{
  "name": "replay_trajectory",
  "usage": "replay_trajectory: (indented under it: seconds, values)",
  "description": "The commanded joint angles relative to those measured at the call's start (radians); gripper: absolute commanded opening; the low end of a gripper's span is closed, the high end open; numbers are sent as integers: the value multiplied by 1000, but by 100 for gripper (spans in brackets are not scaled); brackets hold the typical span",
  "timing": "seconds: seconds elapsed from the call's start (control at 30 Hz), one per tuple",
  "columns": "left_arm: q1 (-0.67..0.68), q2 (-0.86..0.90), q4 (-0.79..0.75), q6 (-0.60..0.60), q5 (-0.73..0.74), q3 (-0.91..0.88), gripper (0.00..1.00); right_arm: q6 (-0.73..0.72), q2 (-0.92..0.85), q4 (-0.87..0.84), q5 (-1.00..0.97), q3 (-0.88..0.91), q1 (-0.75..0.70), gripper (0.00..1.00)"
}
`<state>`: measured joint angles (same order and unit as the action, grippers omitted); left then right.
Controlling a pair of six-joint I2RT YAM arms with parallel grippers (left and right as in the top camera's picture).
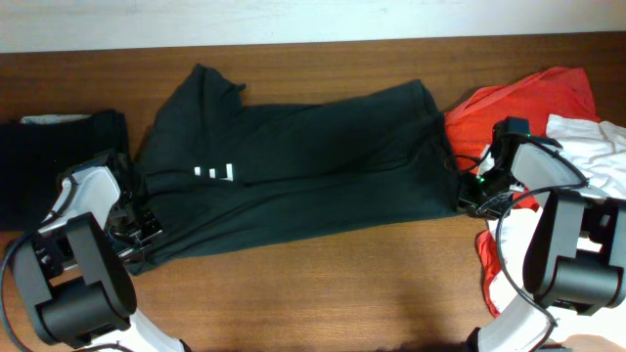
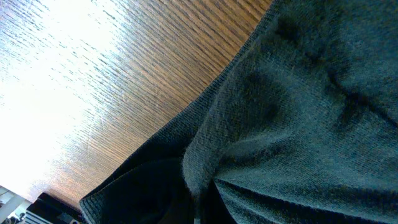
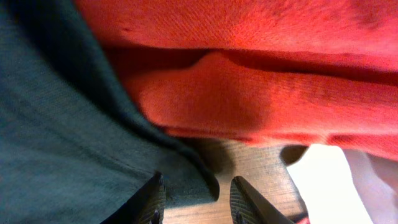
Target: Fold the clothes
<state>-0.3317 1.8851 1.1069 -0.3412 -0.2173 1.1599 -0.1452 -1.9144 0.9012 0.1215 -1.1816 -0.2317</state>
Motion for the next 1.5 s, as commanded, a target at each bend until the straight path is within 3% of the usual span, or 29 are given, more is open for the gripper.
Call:
replay_trajectory:
  seconds: [0.0,0.03,0.13,0.23,0.3,0.5,0.53,0.57,0.6,0.63,0.73,0.83,0.9,1.1,1.17,1.3,1.37,1.47]
  values:
    - [-3,-3,-4,-14,-11,17,1,6,-31,-2,29,5,3,25]
    - [-3,-3,-3,-14,-11,17,1,6,-30,11,29,5,3,4]
    - [-3,-3,-2,-14,-16,18,1,5,-29,107,24,5,1,4]
    - [-3,-3,12,-14,-40,18,0,-182,-28,245,-107,5,-15,4]
    - [-3,-3,28,-14,-39,18,0,-232,-27,321,-175,5,-19,4]
    - [-3,-22,39,-26,-41,20,0,-221,60,374,-163,-1,-18,5]
    - [-3,-33,40,-26,-41,29,8,-219,85,364,-160,-16,-18,9]
    - [-3,-43,41,-26,-39,39,28,-219,101,357,-160,-37,-18,12]
    - [-3,-61,44,-29,-24,63,64,-219,115,350,-160,-76,-18,22]
    - [-3,-74,48,-29,-2,88,70,-219,119,343,-160,-132,-18,27]
    - [9,-104,50,-25,60,155,70,-192,119,261,-159,-244,-17,43]
    - [58,-114,0,18,201,188,69,15,106,110,-31,-261,-17,24]
    - [106,-114,-56,59,259,188,68,37,52,81,-27,-260,-18,13]
    - [195,-114,-90,59,258,184,70,65,-154,-83,-11,-260,-18,11]
    - [209,-114,-89,59,258,182,69,143,-206,-150,76,-260,-17,12]
    - [224,-114,-87,58,258,182,69,113,-271,-184,-106,-260,-32,11]
    - [224,-114,-82,58,255,182,69,-53,-288,-180,-370,-261,-104,7]
    - [224,-114,-81,58,255,182,69,-153,-288,-168,-403,-275,-265,7]
